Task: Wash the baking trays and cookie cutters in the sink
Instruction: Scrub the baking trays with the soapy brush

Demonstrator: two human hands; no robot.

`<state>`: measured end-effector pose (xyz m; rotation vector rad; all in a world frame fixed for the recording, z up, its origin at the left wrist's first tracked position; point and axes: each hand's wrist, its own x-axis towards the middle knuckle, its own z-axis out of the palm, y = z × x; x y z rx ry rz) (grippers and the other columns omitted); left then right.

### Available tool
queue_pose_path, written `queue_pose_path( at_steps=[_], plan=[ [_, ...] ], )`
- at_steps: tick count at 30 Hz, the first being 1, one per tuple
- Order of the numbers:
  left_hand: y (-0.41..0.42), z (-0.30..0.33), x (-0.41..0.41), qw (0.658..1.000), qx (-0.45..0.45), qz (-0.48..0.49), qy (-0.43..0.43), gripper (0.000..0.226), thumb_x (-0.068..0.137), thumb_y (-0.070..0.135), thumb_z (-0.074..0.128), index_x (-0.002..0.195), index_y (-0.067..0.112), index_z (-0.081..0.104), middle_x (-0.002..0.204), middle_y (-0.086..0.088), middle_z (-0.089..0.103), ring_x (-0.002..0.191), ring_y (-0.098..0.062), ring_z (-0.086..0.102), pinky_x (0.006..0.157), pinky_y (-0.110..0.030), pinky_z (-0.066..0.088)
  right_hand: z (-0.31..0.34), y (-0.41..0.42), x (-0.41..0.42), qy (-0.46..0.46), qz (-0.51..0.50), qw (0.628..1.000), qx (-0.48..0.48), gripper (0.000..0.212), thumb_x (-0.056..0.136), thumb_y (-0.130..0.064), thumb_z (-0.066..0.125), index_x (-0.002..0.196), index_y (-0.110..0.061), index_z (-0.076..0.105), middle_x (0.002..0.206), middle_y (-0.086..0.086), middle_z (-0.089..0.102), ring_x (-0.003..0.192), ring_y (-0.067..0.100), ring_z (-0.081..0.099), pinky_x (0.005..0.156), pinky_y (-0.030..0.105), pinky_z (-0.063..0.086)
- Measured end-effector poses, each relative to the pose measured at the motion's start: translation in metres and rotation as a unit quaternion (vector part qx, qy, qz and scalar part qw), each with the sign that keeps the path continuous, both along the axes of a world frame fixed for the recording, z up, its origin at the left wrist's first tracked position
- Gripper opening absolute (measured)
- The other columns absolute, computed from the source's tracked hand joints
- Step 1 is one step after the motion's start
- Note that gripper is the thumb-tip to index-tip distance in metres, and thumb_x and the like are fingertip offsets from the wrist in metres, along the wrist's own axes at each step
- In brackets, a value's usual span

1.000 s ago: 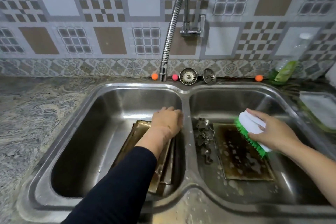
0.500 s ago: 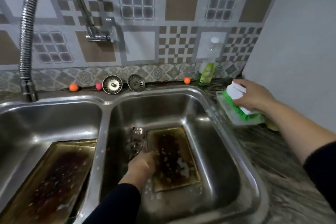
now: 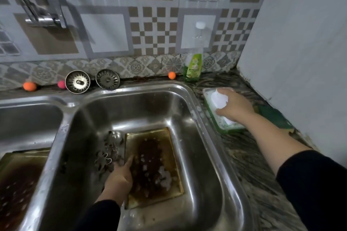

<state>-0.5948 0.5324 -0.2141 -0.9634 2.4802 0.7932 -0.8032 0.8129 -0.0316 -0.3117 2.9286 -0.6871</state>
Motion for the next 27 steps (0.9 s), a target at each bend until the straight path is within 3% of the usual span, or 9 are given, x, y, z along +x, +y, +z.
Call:
queue_pose_path(
  at_steps=[3, 5, 9, 11, 13, 16, 21, 27],
  plan=[
    [0.008, 0.018, 0.003, 0.999, -0.001, -0.031, -0.017, 0.084, 0.089, 0.008, 0.036, 0.145, 0.045, -0.015, 0.158, -0.019, 0.000, 0.132, -0.035, 0.041, 0.106, -0.040, 0.040, 0.009, -0.003, 0.000, 0.009, 0.008, 1.000, -0.001, 0.079, 0.078, -0.026, 0.073, 0.145, -0.038, 0.033, 0.146, -0.002, 0.043, 0.122, 0.026, 0.051, 0.089, 0.034, 0.047],
    [0.013, 0.024, 0.005, 1.000, -0.006, -0.011, -0.026, 0.085, 0.092, 0.009, 0.039, 0.146, 0.044, -0.017, 0.158, -0.017, -0.003, 0.134, -0.035, 0.037, 0.108, -0.041, 0.037, 0.022, -0.007, 0.001, 0.019, 0.011, 1.000, 0.002, 0.079, 0.077, -0.026, 0.072, 0.145, -0.040, 0.033, 0.146, -0.002, 0.043, 0.121, 0.027, 0.052, 0.086, 0.035, 0.048],
    [0.022, 0.039, 0.008, 0.999, -0.017, 0.027, 0.040, 0.078, 0.096, 0.014, 0.034, 0.145, 0.047, -0.015, 0.157, -0.016, -0.007, 0.132, -0.038, 0.038, 0.105, -0.044, 0.038, 0.048, -0.020, 0.012, 0.049, 0.029, 0.998, -0.027, 0.080, 0.076, -0.024, 0.072, 0.144, -0.041, 0.034, 0.146, -0.004, 0.043, 0.121, 0.026, 0.052, 0.089, 0.038, 0.049],
    [0.021, 0.040, 0.009, 0.997, -0.024, 0.031, 0.061, 0.079, 0.095, 0.012, 0.032, 0.144, 0.045, -0.021, 0.155, -0.021, 0.011, 0.128, -0.037, 0.043, 0.104, -0.045, 0.039, 0.057, -0.032, 0.021, 0.061, 0.052, 0.995, -0.056, 0.081, 0.075, -0.024, 0.074, 0.143, -0.041, 0.035, 0.145, -0.004, 0.044, 0.121, 0.024, 0.053, 0.091, 0.036, 0.048],
    [0.021, 0.042, 0.008, 0.996, -0.017, 0.042, 0.078, 0.083, 0.093, 0.008, 0.032, 0.142, 0.041, -0.027, 0.142, -0.020, 0.041, 0.117, -0.033, 0.053, 0.099, -0.044, 0.042, 0.062, -0.047, 0.032, 0.068, 0.080, 0.992, -0.076, 0.081, 0.073, -0.024, 0.076, 0.142, -0.040, 0.038, 0.144, -0.005, 0.045, 0.117, 0.022, 0.054, 0.088, 0.033, 0.047],
    [0.022, 0.047, 0.009, 0.992, 0.016, 0.074, 0.099, 0.069, 0.099, 0.018, 0.027, 0.147, 0.043, -0.015, 0.120, -0.016, 0.060, 0.101, -0.027, 0.059, 0.094, -0.041, 0.042, 0.056, -0.073, 0.054, 0.043, 0.110, 0.987, -0.106, 0.080, 0.074, -0.022, 0.076, 0.141, -0.041, 0.038, 0.141, -0.005, 0.047, 0.113, 0.021, 0.055, 0.080, 0.031, 0.049],
    [0.025, 0.069, 0.017, 0.973, 0.110, 0.083, 0.184, 0.067, 0.102, 0.013, 0.025, 0.146, 0.047, -0.010, 0.113, -0.002, 0.050, 0.095, -0.015, 0.046, 0.097, -0.032, 0.034, 0.014, -0.109, 0.088, 0.009, 0.144, 0.982, -0.119, 0.076, 0.072, -0.029, 0.071, 0.139, -0.046, 0.038, 0.140, -0.012, 0.048, 0.119, 0.018, 0.053, 0.091, 0.035, 0.050],
    [0.006, 0.091, 0.028, 0.951, 0.076, 0.110, 0.279, 0.066, 0.101, 0.011, 0.034, 0.150, 0.039, 0.000, 0.112, -0.016, 0.061, 0.092, -0.025, 0.056, 0.083, -0.022, 0.036, -0.027, -0.130, 0.122, -0.031, 0.158, 0.972, -0.173, 0.077, 0.078, -0.026, 0.068, 0.143, -0.046, 0.032, 0.147, -0.015, 0.041, 0.130, 0.015, 0.046, 0.098, 0.033, 0.046]
  ],
)
